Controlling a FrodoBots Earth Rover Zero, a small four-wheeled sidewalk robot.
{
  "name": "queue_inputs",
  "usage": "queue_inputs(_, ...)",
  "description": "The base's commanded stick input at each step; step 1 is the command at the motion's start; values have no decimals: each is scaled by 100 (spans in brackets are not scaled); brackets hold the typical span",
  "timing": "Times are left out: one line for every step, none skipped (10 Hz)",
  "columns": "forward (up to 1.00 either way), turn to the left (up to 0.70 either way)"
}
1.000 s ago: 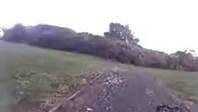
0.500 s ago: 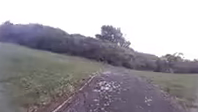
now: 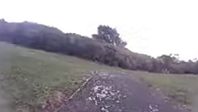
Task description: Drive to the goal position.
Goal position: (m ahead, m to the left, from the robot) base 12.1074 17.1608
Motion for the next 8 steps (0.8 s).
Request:
queue_inputs(70,0)
queue_inputs(70,-25)
queue_inputs(70,-9)
queue_inputs(70,-7)
queue_inputs(70,-23)
queue_inputs(70,-35)
queue_inputs(70,-35)
queue_inputs(70,-35)
